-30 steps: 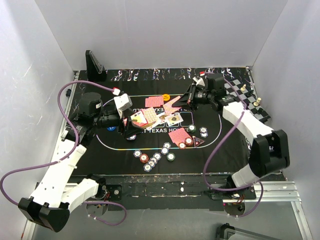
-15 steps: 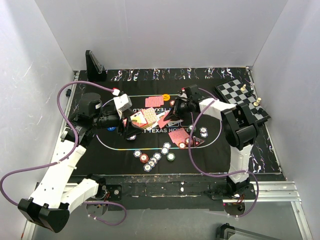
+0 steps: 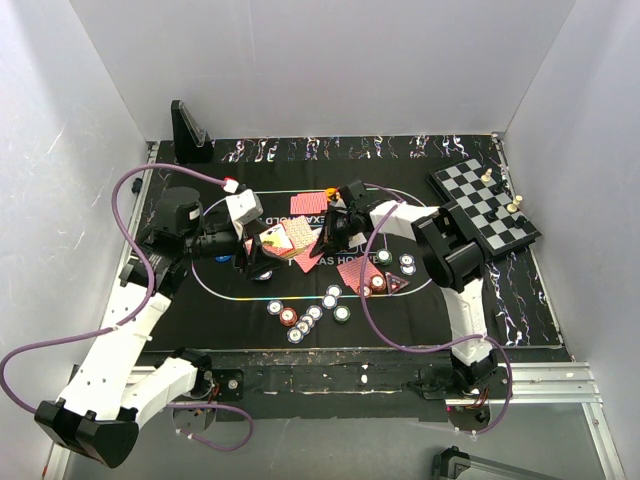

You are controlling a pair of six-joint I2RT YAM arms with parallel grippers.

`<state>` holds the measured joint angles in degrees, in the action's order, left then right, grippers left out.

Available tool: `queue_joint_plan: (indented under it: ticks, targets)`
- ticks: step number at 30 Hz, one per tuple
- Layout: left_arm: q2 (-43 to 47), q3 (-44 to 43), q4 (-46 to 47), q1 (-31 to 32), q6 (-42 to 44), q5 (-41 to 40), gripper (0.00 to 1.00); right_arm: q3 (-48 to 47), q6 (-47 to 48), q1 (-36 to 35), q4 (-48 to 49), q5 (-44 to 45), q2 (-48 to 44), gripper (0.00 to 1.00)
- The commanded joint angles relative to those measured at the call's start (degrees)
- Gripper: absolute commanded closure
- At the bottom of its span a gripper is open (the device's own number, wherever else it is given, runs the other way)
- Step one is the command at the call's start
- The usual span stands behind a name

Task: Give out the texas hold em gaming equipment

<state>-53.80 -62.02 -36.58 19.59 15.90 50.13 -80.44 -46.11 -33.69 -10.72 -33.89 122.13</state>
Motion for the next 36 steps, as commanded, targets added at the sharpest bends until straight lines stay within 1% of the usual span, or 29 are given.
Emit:
queue_joint_plan:
  ticks: [1, 7, 8, 11, 15, 16, 18, 19, 22, 25, 32, 34, 36]
  targets:
    - [1.68, -0.73, 0.45, -0.26, 0.45, 0.67, 1.00, -3.05, 1.55, -0.76, -1.58, 1.11, 1.53, 0.99]
    - [1.95, -0.47, 0.19, -0.26, 0.53, 0.23, 1.00, -2.87, 3.56, -1.29, -5.53, 3.65, 1.19, 0.99]
    - [1.95, -0.30, 0.19, -0.26, 0.62, 0.23, 1.00, -3.05, 4.26, -1.29, -6.50, 4.35, 1.10, 0.97]
    - [1.86, -0.21, 0.45, -0.26, 0.27, 0.41, 1.00, -4.89, 6.37, -1.38, -10.01, 6.37, 1.01, 0.84]
    - [1.86, -0.29, 0.72, -0.26, 0.01, 0.58, 1.00, -7.88, 8.93, -1.46, -13.53, 7.78, 1.80, 0.75]
    - [1.77, -0.12, 0.72, -0.26, 0.09, 0.58, 1.00, -8.84, 9.54, -1.46, -14.15, 7.87, 1.97, 0.70]
    - [1.94, -0.21, 0.63, -0.26, 0.01, 0.58, 1.00, -10.17, 10.77, -1.46, -15.38, 7.17, 2.33, 0.64]
    - [1.95, -0.21, 0.54, -0.26, -0.08, 0.50, 1.00, -10.69, 11.21, -1.46, -16.43, 7.00, 2.33, 0.58]
    - [1.86, -0.29, 0.37, -0.26, 0.18, 0.58, 1.00, -11.23, 12.18, -1.38, -17.84, 7.34, 1.63, 0.50]
    - [1.68, -0.38, 0.28, -0.26, 0.18, 0.67, 1.00, -11.14, 13.06, -1.46, -19.07, 8.13, 0.40, 0.44]
    - [1.15, -0.91, 0.28, -0.26, 0.18, 0.85, 1.00, -13.42, 15.17, -1.47, -23.63, 12.26, -1.62, 0.39]
    - [1.33, -0.65, 0.28, -0.26, 0.09, 0.76, 1.00, -14.47, 15.52, -1.46, -24.61, 13.41, -3.55, 0.38]
    - [1.68, -0.30, 0.28, -0.26, 0.01, 0.76, 1.00, -15.35, 15.52, -1.46, -24.61, 13.67, -5.75, 0.33]
